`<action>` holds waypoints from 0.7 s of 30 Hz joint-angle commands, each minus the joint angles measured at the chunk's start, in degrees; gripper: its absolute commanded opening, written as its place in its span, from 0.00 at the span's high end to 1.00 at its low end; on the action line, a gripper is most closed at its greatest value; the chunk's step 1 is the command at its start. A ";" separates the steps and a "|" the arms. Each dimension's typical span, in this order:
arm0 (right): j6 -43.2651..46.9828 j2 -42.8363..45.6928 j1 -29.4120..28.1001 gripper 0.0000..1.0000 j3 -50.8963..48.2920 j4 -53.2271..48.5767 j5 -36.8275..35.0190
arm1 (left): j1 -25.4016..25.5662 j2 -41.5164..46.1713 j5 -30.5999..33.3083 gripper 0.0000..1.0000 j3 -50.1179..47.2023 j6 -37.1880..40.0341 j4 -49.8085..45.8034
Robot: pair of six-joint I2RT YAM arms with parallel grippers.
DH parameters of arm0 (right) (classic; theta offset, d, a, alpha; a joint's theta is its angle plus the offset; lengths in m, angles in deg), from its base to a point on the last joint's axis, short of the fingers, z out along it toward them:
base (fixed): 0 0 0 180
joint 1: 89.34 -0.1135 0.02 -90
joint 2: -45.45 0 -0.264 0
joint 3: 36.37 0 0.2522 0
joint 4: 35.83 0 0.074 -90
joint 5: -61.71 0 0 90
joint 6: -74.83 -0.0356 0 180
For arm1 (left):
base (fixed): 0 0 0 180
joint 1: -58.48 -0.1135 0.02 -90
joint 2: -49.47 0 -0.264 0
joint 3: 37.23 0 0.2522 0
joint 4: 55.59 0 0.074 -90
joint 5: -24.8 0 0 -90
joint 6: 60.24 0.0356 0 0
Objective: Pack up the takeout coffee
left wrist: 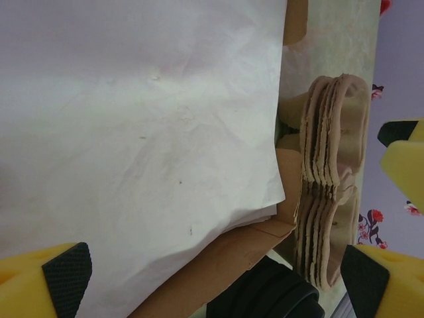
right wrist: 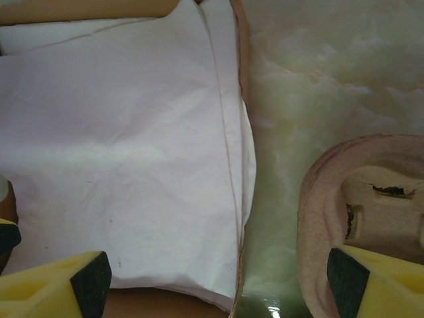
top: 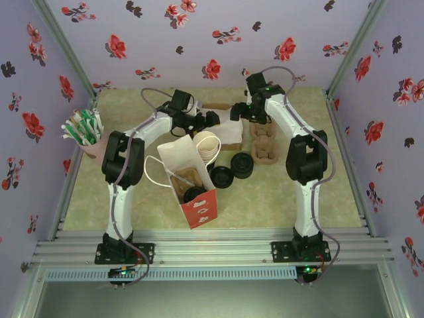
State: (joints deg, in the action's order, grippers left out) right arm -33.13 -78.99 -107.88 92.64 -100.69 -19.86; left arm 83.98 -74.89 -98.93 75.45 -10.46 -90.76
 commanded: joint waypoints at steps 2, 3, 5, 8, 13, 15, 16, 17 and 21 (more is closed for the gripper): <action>0.47 1.39 0.77 0.14 -1.17 -1.01 -1.31 | 1.44 -1.97 -1.66 0.01 3.27 -0.60 0.48; 0.49 1.49 0.87 0.14 -1.39 -0.86 -1.31 | 1.58 -2.23 -1.77 0.01 3.67 -0.55 0.47; 0.54 1.83 0.98 0.14 -1.89 -0.62 -1.22 | 1.96 -2.82 -2.12 0.01 4.45 -0.69 0.40; 0.54 2.12 1.29 0.15 -2.24 -0.38 -0.88 | 2.28 -3.64 -2.43 0.01 5.68 -0.82 0.27; 0.48 2.45 1.67 0.15 -2.72 -0.06 -0.26 | 2.58 -3.99 -2.66 0.01 7.12 -0.67 0.18; 0.40 2.76 1.72 0.15 -3.20 0.37 -0.07 | 2.54 -3.63 -2.66 0.01 7.81 -0.59 -0.06; 0.41 2.91 1.80 0.15 -3.40 0.45 0.18 | 2.58 -3.45 -2.68 0.01 8.46 -0.36 -0.69; 0.34 3.14 1.86 0.15 -3.57 0.64 0.46 | 2.54 -3.08 -2.65 0.01 9.19 0.04 -1.63; 0.20 3.84 2.07 0.15 -4.45 1.26 1.31 | 2.14 0.32 -2.01 0.01 9.76 1.04 -2.99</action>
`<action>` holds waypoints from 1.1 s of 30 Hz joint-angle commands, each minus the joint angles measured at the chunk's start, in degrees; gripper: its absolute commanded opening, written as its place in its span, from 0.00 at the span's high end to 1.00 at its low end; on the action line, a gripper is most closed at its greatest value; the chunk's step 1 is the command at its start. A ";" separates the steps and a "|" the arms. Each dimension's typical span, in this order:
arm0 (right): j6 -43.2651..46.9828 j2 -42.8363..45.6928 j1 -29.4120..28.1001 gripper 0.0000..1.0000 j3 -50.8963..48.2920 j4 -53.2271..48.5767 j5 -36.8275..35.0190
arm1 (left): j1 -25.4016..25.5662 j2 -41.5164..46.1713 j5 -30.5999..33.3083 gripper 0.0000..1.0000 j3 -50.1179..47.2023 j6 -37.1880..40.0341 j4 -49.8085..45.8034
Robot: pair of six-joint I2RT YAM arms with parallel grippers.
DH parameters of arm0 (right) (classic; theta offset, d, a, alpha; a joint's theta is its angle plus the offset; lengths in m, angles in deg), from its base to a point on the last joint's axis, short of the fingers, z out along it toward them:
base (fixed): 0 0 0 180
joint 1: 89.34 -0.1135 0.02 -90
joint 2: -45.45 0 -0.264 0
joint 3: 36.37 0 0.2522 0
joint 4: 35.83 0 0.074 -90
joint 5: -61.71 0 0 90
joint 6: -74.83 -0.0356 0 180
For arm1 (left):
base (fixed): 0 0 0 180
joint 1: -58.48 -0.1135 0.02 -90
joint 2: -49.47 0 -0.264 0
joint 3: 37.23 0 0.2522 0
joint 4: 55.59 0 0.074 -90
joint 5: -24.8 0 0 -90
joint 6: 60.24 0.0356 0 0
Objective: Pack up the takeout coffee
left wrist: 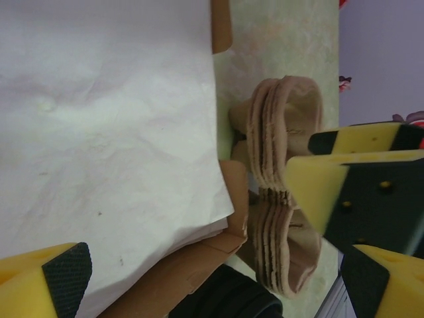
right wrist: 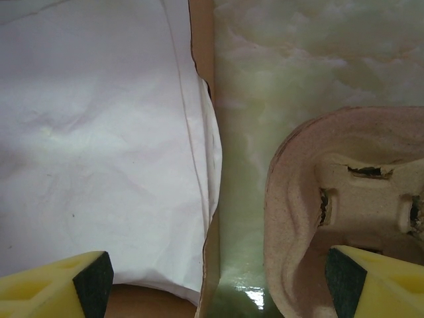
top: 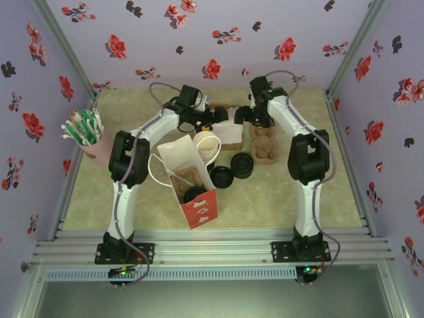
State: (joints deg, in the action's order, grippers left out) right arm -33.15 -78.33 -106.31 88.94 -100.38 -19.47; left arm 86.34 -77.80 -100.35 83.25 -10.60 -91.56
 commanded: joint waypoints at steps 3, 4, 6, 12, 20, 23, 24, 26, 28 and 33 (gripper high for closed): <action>0.06 3.60 0.66 0.15 -1.46 1.73 1.50 | -1.01 5.74 1.02 0.01 2.95 2.87 -4.73; -0.03 3.58 0.70 0.15 -1.56 1.83 1.63 | -1.49 6.31 1.90 0.01 3.60 3.66 -6.06; -0.12 3.40 0.79 0.15 -1.60 2.18 2.20 | -2.69 7.09 5.29 0.01 5.53 5.77 -10.44; -0.50 2.60 0.67 0.16 -1.35 4.07 5.80 | -6.94 8.95 18.59 0.01 6.80 10.04 -21.39; -0.17 2.15 0.30 0.18 -0.90 4.73 7.59 | -11.27 8.06 20.45 0.01 1.46 9.48 -20.87; 0.14 2.23 0.32 0.19 -1.31 4.67 7.75 | -11.12 6.35 16.88 0.01 -0.85 7.69 -17.13; 0.14 2.44 0.31 0.19 -1.41 4.64 7.79 | -11.05 5.69 16.19 0.01 -1.50 6.94 -15.78; 0.31 2.68 0.36 0.21 -1.84 4.67 7.90 | -10.56 4.52 14.55 0.01 -2.15 5.86 -13.63; 0.65 2.90 0.28 0.22 -1.98 4.44 7.89 | -9.71 3.36 12.34 0.01 -2.40 4.92 -11.35; 1.01 3.68 0.35 0.24 -2.21 4.17 7.45 | -6.68 -0.42 8.95 0.01 -0.22 3.33 -9.01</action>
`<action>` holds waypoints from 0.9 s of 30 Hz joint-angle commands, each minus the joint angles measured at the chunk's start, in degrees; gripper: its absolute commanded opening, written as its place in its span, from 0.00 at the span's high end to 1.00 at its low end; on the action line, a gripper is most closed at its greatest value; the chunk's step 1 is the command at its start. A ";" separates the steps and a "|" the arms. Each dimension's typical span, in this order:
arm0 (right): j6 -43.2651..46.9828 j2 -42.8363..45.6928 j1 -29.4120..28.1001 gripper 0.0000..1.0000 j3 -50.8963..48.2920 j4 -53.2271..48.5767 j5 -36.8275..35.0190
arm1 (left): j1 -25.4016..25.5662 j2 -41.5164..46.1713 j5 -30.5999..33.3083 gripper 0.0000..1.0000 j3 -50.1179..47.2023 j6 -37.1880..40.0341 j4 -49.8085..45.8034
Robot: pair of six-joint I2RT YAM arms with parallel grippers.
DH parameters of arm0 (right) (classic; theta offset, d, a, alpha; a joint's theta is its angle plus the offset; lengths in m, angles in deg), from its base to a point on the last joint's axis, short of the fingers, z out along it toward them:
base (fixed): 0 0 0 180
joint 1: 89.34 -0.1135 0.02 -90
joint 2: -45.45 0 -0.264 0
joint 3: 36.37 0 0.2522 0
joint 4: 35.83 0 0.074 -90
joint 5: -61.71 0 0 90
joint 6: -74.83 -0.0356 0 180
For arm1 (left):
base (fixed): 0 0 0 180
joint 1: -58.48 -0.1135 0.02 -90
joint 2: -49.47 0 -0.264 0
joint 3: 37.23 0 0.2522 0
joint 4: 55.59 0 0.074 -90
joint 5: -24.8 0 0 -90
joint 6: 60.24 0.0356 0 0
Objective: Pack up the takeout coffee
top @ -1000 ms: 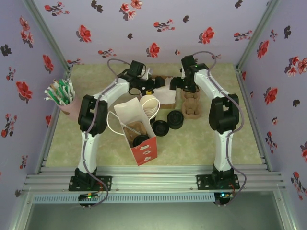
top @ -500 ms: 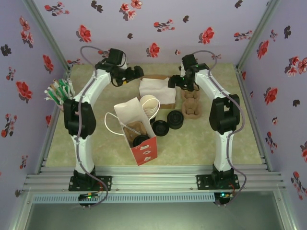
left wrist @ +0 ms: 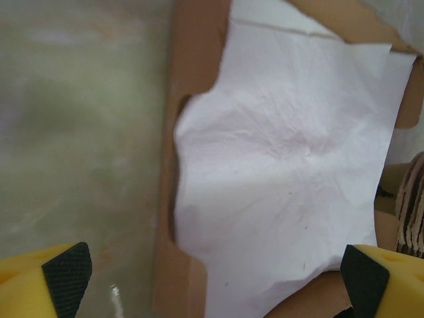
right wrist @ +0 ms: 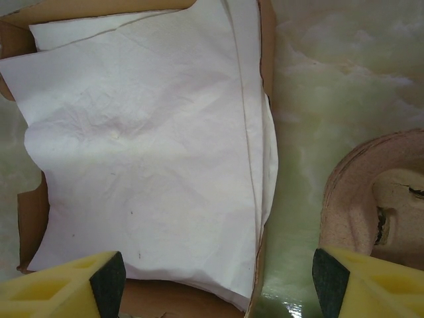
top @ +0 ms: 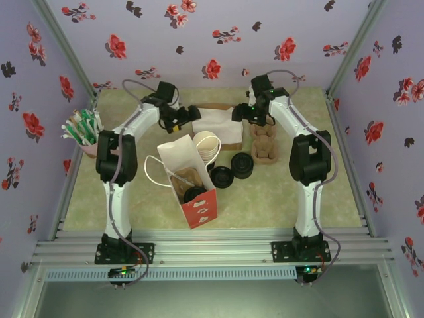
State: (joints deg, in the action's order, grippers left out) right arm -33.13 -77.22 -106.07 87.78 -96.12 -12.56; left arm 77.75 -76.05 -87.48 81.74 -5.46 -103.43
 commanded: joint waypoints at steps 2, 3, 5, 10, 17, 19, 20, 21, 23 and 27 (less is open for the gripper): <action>0.91 2.74 0.21 0.24 -1.15 -0.16 0.10 | 2.98 -3.48 -4.80 0.01 2.31 -2.23 3.43; 0.86 2.86 0.21 0.24 -1.23 -0.31 -0.23 | 3.55 -3.97 -5.01 0.01 2.94 -2.39 3.56; 0.65 2.90 0.39 0.24 -1.46 -0.48 -0.76 | 4.32 -4.60 -5.38 0.01 3.55 -2.88 3.75; 0.47 3.04 0.79 0.24 -1.67 -0.40 -1.14 | 6.12 -5.68 -6.31 0.01 5.37 -3.59 4.11; 0.47 2.54 1.04 0.25 -1.33 -0.40 -2.49 | 8.10 -7.62 -6.99 0.01 8.96 -3.70 3.26; 0.63 1.92 1.06 0.27 -0.91 -0.37 -2.63 | 8.53 -7.98 -7.28 0.01 9.78 -3.64 3.14; 0.64 1.58 1.00 0.28 -0.59 -0.34 -2.57 | 8.79 -8.18 -7.57 0.01 10.13 -3.63 3.14; 0.73 1.24 1.00 0.29 -0.25 -0.37 -2.63 | 8.93 -8.25 -7.83 0.01 10.34 -3.63 3.16; 1.04 0.63 0.98 0.32 0.49 -0.32 -2.54 | 9.04 -8.28 -8.30 0.01 10.29 -3.55 3.44; 3.38 -0.40 0.04 0.35 2.81 -1.12 -3.99 | 8.36 -5.74 -8.45 0.01 7.12 -3.56 6.05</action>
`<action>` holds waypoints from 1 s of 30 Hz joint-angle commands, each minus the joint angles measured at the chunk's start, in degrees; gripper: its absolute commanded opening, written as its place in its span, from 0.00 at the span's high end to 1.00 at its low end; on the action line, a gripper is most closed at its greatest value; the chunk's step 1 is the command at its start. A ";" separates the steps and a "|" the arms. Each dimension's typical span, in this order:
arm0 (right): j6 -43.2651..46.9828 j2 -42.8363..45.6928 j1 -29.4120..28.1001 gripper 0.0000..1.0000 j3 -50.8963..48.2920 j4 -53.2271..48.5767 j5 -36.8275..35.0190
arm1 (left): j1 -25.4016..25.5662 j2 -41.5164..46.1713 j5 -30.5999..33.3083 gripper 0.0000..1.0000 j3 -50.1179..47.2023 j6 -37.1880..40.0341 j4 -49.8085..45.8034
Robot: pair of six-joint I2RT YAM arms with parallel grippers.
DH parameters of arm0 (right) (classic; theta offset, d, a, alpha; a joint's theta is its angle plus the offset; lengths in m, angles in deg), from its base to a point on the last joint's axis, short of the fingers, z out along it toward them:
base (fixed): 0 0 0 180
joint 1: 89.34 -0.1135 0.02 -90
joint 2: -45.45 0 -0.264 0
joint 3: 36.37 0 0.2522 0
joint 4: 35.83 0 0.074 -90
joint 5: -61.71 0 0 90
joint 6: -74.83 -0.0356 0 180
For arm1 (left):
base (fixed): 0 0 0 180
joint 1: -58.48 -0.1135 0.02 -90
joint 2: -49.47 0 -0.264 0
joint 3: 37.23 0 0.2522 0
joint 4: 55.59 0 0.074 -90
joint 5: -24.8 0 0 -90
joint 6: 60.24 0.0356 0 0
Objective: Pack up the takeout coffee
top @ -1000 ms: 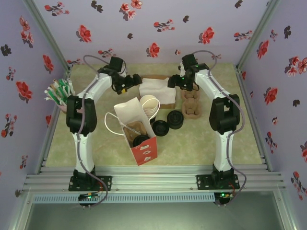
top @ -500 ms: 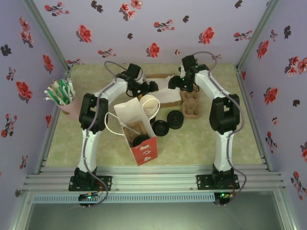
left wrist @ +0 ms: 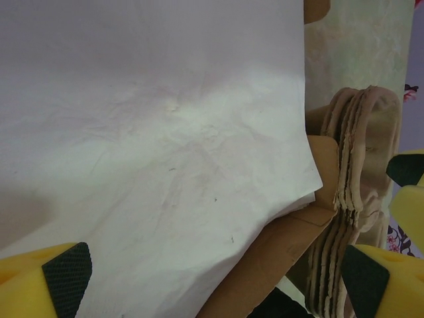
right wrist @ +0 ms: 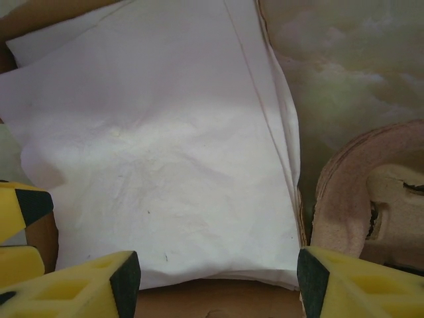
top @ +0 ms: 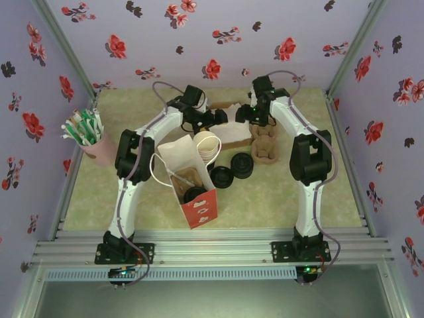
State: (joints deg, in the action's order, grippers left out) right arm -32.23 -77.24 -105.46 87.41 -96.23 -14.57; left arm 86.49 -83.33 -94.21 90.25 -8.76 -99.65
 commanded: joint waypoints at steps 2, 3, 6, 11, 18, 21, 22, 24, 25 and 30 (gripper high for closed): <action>3.44 -1.11 -1.14 0.37 4.77 -1.90 -3.40 | -1.00 3.18 -1.74 0.01 -3.14 -0.37 3.56; 3.77 -1.74 -1.44 0.37 5.75 -2.40 -3.87 | -1.48 4.09 -1.77 0.01 -3.76 -0.20 3.79; 3.72 -3.40 -2.00 0.38 8.08 -3.28 -4.03 | -2.42 6.40 -1.99 0.01 -4.98 0.07 4.02; 3.24 -5.11 -2.45 0.38 9.96 -3.23 -4.21 | -3.78 9.26 -3.12 0.01 -4.46 1.03 2.82; 4.24 -6.60 -2.79 0.37 11.33 -5.30 -5.88 | -7.83 10.56 0.90 0.01 -4.35 2.53 -1.15; 4.55 -7.09 -2.78 0.37 10.69 -5.45 -6.16 | -9.30 9.43 3.94 0.01 -3.34 3.95 -2.89; 4.58 -7.50 -2.83 0.37 10.80 -5.44 -6.04 | -9.87 8.74 4.47 0.01 -2.65 4.04 -3.40; 4.75 -8.55 -2.79 0.37 11.37 -5.74 -5.63 | -10.47 6.24 4.71 0.01 -0.77 4.24 -3.86; 4.75 -9.04 -2.79 0.37 11.74 -5.88 -5.50 | -10.56 5.03 4.90 0.01 0.37 4.36 -4.07; 4.93 -11.49 -2.78 0.37 13.39 -7.25 -6.75 | -9.36 -0.60 4.15 0.01 4.92 4.21 -2.94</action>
State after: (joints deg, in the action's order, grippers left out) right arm -28.60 -87.21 -107.99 99.22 -100.97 -19.45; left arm 75.78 -80.70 -90.43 92.58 -6.01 -101.60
